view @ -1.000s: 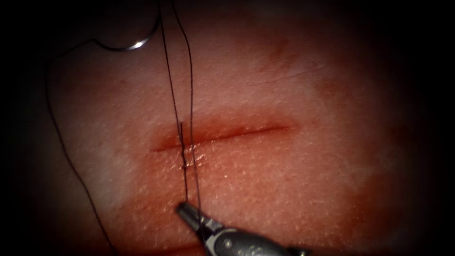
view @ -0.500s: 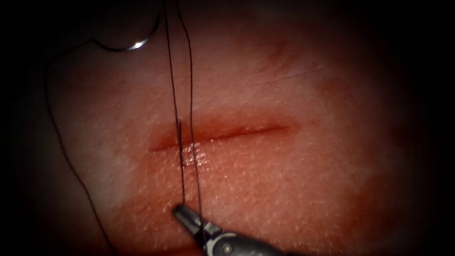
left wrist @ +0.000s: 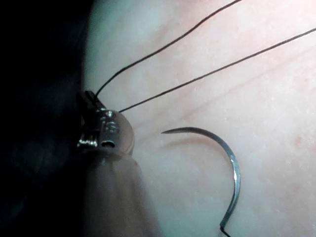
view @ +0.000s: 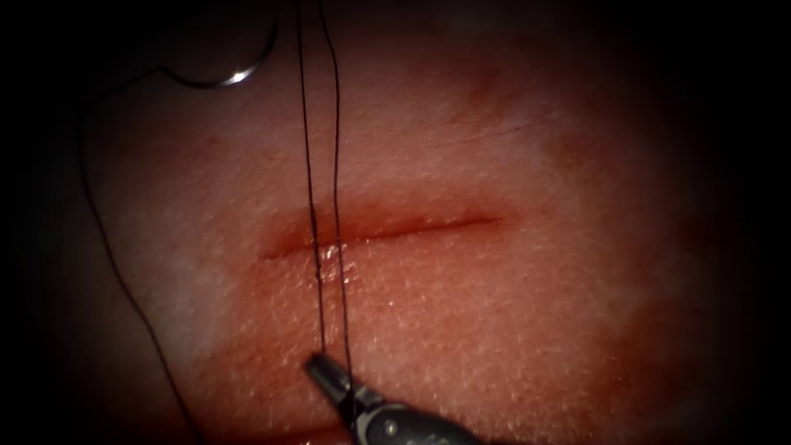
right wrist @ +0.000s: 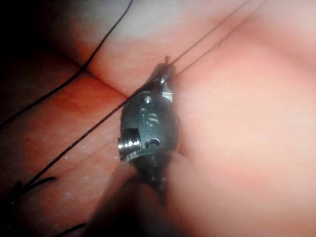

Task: Wound Closure
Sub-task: Pull tail downard through loops to create knot. Pull upward on working end with left hand to tighten, then wrap suture once around right grasper clockwise

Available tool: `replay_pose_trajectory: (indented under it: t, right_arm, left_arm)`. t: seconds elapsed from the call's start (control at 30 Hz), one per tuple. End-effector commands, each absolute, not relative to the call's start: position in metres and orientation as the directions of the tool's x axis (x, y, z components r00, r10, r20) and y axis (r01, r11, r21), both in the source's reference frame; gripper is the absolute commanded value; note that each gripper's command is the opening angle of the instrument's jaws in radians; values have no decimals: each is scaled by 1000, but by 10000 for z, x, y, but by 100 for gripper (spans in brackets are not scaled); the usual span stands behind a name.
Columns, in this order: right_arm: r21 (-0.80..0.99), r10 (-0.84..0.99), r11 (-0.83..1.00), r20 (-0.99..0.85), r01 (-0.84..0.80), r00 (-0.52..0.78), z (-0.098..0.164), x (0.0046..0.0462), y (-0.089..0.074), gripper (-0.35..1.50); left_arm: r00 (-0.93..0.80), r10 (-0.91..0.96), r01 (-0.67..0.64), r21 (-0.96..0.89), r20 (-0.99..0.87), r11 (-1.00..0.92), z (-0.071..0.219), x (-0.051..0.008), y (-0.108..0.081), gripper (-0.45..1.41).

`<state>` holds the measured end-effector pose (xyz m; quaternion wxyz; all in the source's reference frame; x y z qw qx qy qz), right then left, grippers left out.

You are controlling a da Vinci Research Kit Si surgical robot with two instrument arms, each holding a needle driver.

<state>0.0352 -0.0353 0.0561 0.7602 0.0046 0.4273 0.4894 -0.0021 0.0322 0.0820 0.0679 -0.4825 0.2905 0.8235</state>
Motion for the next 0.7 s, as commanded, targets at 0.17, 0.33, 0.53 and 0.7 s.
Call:
replay_pose_trajectory:
  t: [0.17,0.33,0.53,0.7]
  right_arm:
    - [426,747,523,-646,-738,156,551,357,-364,-35]
    - [423,747,520,-646,-742,156,554,358,-363,-35]
    - [443,665,578,-742,-685,81,554,355,-344,-35]
    - [338,545,656,-831,-675,114,552,346,-322,116]
  left_arm:
    - [-526,-172,-390,416,-833,-821,827,-25,326,-45]
    - [-524,-167,-393,411,-835,-822,824,-25,324,-45]
    - [-466,-165,-383,367,-869,-848,808,-27,309,-45]
    - [-390,-167,-345,312,-906,-885,762,-31,283,-45]
